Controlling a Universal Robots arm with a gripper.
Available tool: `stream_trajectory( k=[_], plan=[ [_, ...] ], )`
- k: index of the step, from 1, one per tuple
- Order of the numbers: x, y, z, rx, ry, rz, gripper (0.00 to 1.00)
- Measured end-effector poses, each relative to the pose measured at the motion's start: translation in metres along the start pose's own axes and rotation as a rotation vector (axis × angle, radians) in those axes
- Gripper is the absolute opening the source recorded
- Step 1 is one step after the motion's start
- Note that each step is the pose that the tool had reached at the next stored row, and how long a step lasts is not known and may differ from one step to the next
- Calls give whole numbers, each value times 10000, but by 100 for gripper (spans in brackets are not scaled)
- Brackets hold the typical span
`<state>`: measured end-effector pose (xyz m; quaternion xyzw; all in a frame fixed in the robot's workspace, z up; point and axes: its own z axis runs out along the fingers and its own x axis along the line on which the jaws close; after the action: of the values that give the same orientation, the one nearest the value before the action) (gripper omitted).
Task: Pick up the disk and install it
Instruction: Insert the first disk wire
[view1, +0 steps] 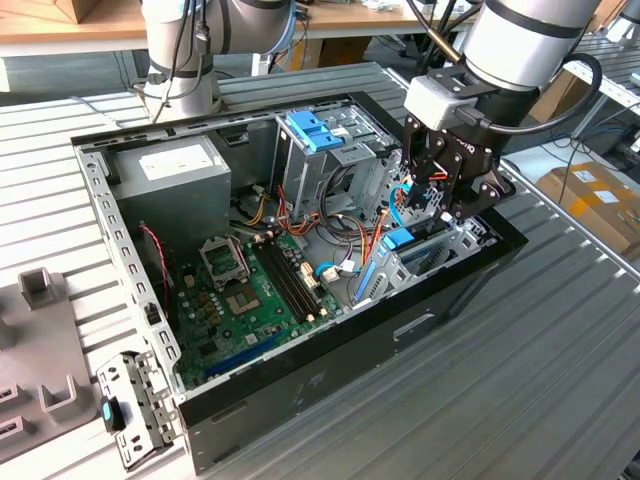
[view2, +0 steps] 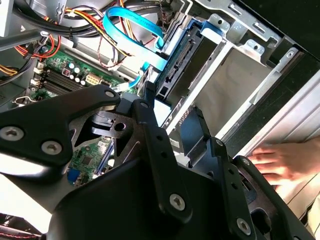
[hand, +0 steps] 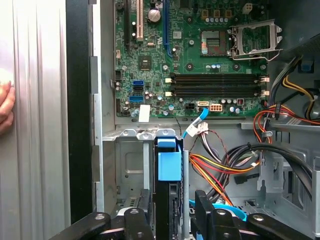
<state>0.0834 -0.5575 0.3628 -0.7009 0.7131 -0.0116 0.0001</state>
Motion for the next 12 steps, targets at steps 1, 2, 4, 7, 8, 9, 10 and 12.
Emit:
stream_trajectory(
  k=[1,2,4,7,8,9,10,12],
  plan=[
    [0,0,1,0,-1,0,48],
    [0,0,0,0,0,0,48],
    [-1,0,-9,0,2,0,48],
    [0,0,-40,0,0,0,48],
    [1,-1,-47,0,-1,0,48],
    [0,-1,-58,0,0,0,48],
    [1,-1,-65,0,-2,1,48],
    [1,-1,-76,0,-1,0,48]
  ],
)
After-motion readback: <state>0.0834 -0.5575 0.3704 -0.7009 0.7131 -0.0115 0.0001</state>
